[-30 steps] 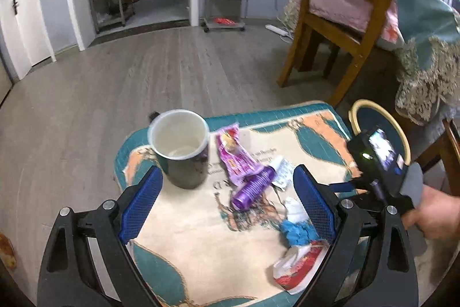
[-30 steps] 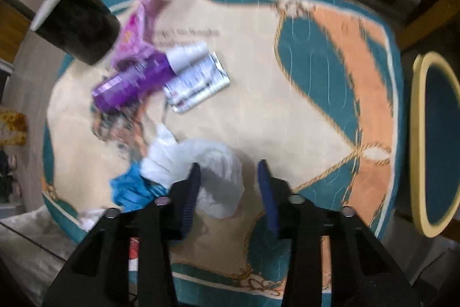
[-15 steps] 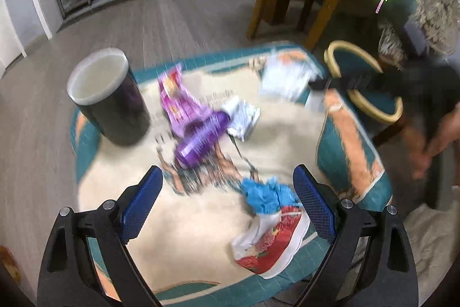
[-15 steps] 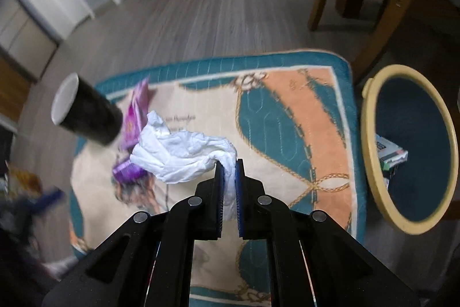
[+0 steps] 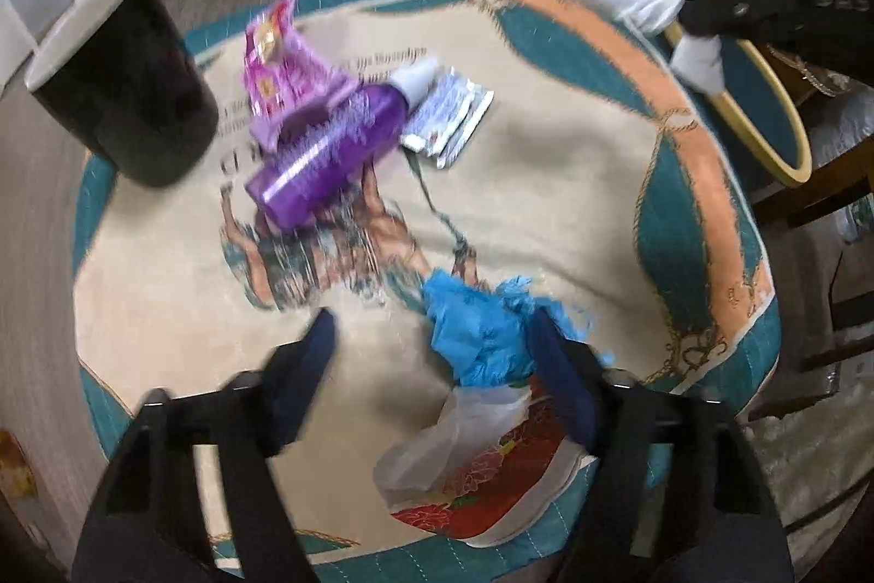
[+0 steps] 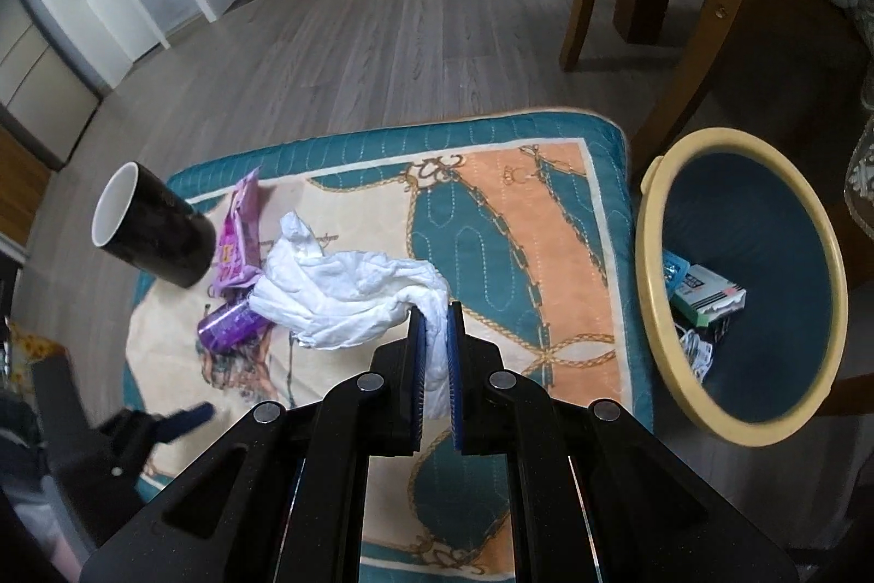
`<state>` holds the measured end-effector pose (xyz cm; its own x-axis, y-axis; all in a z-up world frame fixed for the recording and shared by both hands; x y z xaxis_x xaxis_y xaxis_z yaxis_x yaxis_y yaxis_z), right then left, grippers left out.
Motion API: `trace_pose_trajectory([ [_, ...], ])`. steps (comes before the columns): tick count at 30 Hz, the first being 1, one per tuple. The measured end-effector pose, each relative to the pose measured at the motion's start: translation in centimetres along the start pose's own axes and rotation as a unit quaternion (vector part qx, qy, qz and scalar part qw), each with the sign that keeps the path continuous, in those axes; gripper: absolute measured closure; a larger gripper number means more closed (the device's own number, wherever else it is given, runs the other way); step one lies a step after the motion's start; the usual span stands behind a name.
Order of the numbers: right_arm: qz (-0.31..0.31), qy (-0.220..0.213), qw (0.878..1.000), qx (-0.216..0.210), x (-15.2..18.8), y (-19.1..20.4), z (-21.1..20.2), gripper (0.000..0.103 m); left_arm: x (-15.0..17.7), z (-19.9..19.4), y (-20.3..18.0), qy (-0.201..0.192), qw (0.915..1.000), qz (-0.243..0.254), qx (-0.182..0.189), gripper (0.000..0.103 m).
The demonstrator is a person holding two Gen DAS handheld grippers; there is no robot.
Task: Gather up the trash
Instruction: 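Grasp the blue crumpled glove with the left gripper while the right grasps the white plastic bag, then carry glove and white bag over the teal bin and open both grippers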
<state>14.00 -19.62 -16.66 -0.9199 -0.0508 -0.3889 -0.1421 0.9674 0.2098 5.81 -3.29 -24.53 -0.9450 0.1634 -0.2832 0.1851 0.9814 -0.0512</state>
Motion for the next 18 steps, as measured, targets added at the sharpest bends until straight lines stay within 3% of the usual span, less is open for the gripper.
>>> trace_pose_trajectory([
  [2, -0.001, -0.001, 1.000, -0.001, -0.1, -0.1, 0.0, 0.094, 0.0, -0.1, -0.5, 0.001, 0.9998, 0.006, 0.018, 0.063],
  [3, -0.001, -0.001, 1.000, -0.002, -0.1, -0.2, 0.0, 0.094, -0.1, -0.3, -0.8, 0.000, 0.9997, 0.012, 0.023, 0.077],
  [9, 0.012, -0.002, 1.000, -0.017, -0.3, -0.3, -0.1, 0.094, -1.8, -3.5, -1.6, -0.053, 0.9978, 0.032, 0.024, 0.085],
  [18, 0.056, -0.022, 0.998, -0.033, -0.9, -1.9, -1.5, 0.094, -4.4, -8.4, -1.1, -0.133, 0.9901, 0.045, 0.003, 0.086],
])
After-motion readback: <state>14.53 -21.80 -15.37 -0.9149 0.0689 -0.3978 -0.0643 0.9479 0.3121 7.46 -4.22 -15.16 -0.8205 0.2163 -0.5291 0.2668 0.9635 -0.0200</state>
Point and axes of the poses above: each gripper's, at about its wrist camera, not at the fingertips, and z roughly the way its jaws point, y to its left, x to its underside, the point moved 7 cm from there along z, roughly the way its jaws point, and after that the axes turned 2 degrees about -x, right-handed, at the moved point
